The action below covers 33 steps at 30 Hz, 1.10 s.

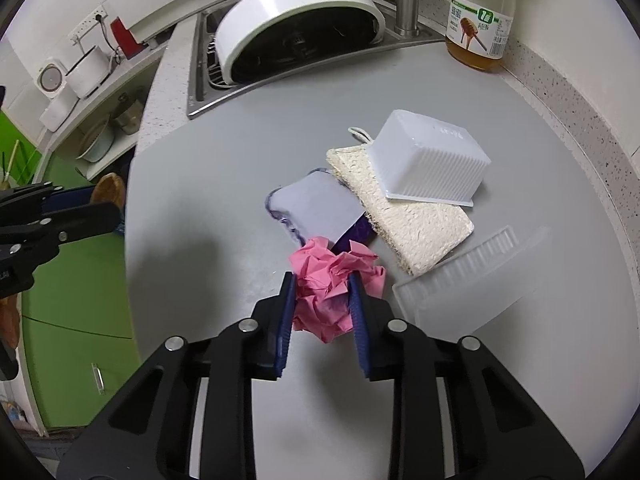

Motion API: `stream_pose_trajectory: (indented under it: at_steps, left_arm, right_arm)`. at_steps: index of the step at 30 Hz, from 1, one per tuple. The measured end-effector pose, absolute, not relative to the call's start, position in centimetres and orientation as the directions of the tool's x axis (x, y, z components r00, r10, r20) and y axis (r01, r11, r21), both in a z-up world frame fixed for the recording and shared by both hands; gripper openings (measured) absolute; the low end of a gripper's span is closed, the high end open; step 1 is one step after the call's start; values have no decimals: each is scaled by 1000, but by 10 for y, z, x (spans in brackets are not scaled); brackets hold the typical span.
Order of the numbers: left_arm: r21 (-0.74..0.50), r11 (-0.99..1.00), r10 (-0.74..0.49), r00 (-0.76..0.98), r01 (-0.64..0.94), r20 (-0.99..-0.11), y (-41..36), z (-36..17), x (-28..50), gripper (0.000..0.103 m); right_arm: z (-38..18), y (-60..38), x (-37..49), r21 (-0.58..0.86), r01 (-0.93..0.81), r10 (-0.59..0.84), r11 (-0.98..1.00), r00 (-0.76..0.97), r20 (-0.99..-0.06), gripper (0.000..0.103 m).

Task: Collect trash
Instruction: 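Grasp the walnut shell with the left tool while the right tool grasps the pink tissue, then carry shell and tissue over the pink wastebasket and open both tools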

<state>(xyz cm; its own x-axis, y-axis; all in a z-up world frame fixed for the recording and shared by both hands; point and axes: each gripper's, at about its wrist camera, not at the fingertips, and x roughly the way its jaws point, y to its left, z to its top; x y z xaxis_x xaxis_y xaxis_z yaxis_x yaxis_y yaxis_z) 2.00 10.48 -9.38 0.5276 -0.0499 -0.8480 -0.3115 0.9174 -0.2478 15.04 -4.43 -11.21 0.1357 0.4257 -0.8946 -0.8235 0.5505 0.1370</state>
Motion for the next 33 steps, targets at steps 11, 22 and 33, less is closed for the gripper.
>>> stream_pose_trajectory:
  at_steps: [11, 22, 33]
  left_arm:
    - [-259, 916, -38, 575, -308, -818, 71, -62, -2, 31]
    - [-216, 835, 135, 569, -507, -811, 78, -41, -118, 31]
    - [-204, 632, 294, 474, -748, -830, 129, -55, -305, 31]
  right_arm:
    - [-51, -92, 129, 107, -850, 489, 516, 190, -851, 25]
    - [-23, -65, 43, 114, -950, 581, 289, 80, -810, 25]
    - [-39, 56, -122, 166, -985, 580, -37, -156, -800, 24]
